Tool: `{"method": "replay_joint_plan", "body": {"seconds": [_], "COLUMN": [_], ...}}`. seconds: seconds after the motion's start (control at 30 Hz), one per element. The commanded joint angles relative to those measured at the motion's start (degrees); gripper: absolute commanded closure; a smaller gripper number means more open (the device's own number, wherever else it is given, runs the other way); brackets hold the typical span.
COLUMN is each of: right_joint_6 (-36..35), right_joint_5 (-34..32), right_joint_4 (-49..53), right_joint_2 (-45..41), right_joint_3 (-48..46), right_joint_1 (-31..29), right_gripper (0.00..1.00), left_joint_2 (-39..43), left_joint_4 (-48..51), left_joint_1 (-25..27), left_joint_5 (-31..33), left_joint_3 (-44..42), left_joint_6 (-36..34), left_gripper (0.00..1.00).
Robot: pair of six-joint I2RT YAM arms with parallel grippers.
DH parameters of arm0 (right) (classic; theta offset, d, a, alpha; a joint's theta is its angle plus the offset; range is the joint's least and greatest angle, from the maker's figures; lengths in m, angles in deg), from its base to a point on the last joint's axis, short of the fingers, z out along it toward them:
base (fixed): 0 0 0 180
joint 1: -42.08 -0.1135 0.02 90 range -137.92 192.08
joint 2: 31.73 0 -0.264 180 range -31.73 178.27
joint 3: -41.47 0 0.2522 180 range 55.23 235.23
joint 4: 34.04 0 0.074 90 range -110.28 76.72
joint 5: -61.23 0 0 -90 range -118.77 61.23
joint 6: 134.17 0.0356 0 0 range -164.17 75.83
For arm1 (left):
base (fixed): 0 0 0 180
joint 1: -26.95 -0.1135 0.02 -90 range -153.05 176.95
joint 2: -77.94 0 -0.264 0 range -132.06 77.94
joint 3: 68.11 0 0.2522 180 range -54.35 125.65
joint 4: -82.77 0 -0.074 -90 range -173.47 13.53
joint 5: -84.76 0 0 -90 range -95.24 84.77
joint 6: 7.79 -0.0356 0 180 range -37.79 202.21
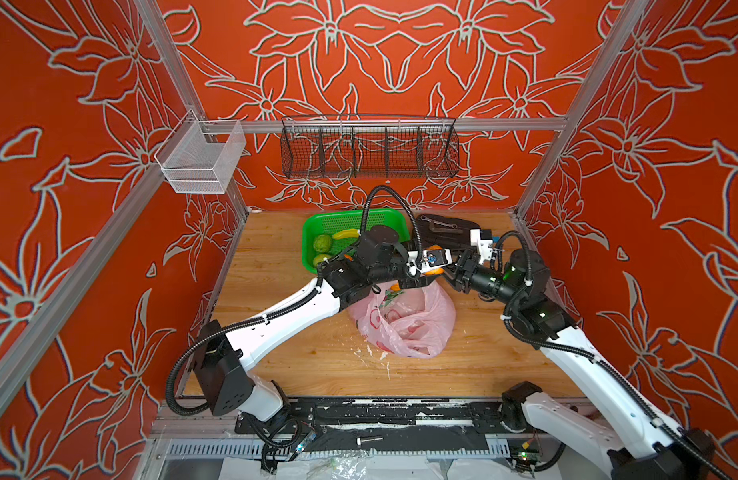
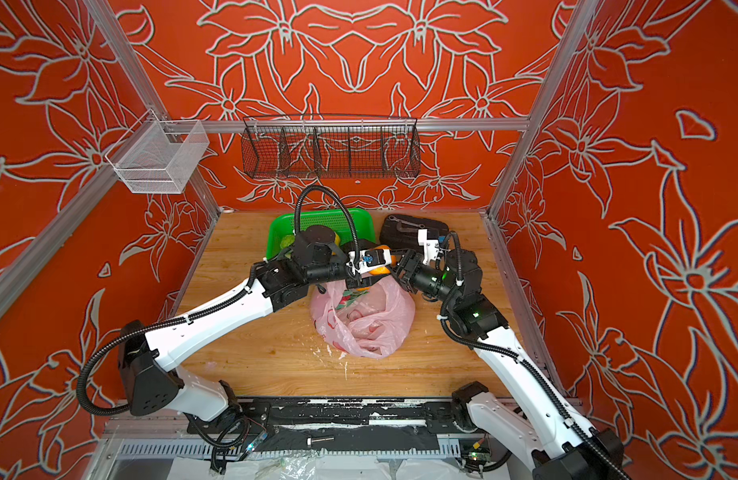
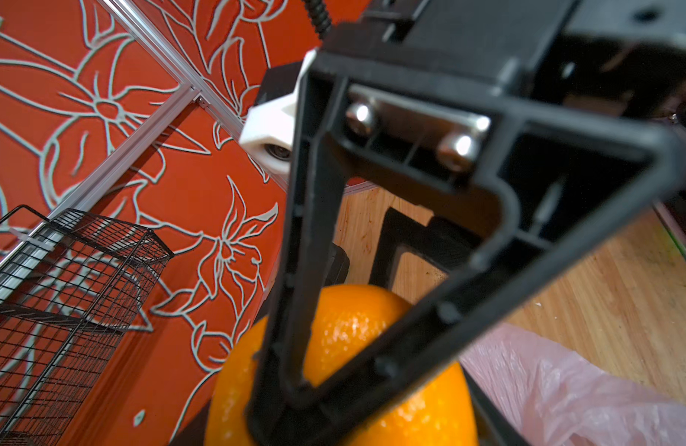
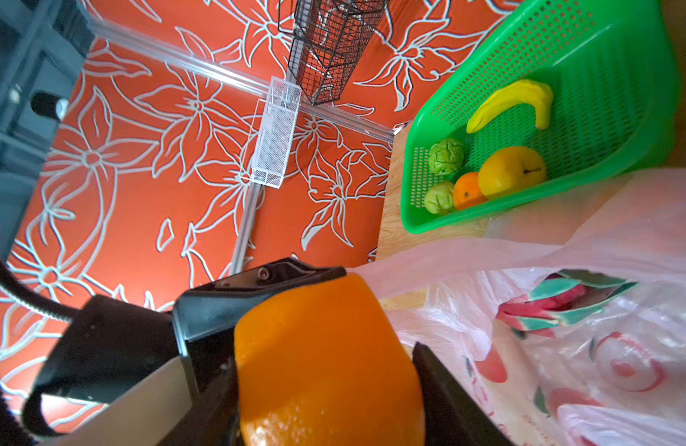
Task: Untie the knot of the plastic bag and take out the fruit
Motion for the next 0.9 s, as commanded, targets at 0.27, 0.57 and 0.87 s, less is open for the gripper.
{"method": "replay_joint_plan", "body": {"seconds": [0.27,0.57,0.87], "right_joint_6": [-2.6,-0.8,-0.7], "right_joint_5": [-10.4,-8.9,-7.1], "right_joint_4": [1.9,-4.4,-5.3], "right_joint_2": [-7.0,-2.6,2.8], "right_joint_3": [-2.5,-5.5,-6.5], "right_joint_1": [0.4,0.4,0.4], "right_gripper": [0.14,0.08,0.07], "left_joint_2": [-1.7,-1.0,-1.3], "left_joint_4": [1.9,7.0,15.2], "left_joint_1": [-2.2,-9.5,-17.5], "left_joint_5": [8.3,13.7,16.4], "left_joint_3": [8.6,12.8,13.0], "left_joint_6": [17.2,31.2,37.7], "left_gripper": [0.44,0.41,0.41]}}
